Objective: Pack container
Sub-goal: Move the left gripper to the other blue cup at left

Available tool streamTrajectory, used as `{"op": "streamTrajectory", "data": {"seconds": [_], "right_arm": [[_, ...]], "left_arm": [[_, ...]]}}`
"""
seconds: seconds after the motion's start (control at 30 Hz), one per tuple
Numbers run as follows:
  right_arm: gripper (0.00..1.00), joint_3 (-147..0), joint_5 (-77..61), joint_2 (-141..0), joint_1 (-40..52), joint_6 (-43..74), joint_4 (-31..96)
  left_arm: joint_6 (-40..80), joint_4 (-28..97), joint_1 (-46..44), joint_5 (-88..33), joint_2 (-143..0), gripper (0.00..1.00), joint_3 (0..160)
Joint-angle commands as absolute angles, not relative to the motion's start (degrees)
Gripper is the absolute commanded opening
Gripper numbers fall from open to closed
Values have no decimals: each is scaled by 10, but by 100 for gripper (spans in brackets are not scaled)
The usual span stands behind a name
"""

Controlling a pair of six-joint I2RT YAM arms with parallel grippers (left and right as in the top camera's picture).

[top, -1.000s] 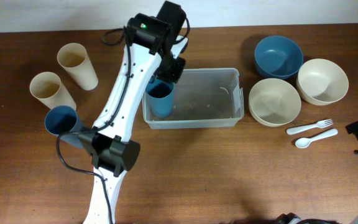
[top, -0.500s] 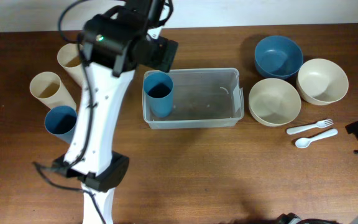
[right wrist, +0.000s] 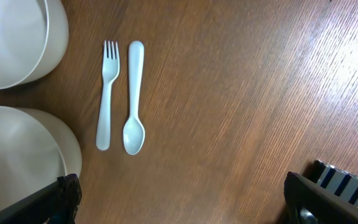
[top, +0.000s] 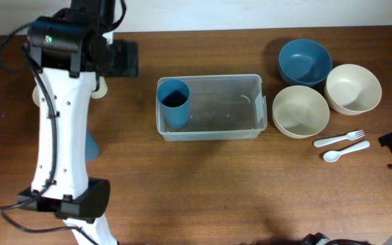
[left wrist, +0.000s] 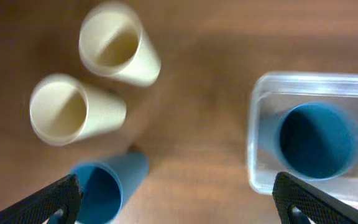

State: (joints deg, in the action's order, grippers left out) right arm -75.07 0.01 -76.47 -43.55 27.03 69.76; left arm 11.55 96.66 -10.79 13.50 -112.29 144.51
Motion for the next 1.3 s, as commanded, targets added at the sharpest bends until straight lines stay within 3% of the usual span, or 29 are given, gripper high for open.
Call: {"op": "streamTrajectory", "data": {"seconds": [0.0,0.27,0.77,1.27], "right_arm": [[99,-749,7,-766,-439,275,696],[99,-749,7,-766,-439,275,696],[99,-749,7,-766,-439,275,696],[99,-749,7,-766,-439,275,696]], "left_arm": [[169,967,-72,130,-1096,100,1367],[201,967,-6,105,-1093,100,1278],[251,967,8,95,-1093,100,1176],[226,964,46,58,-1093,100,1160]]}}
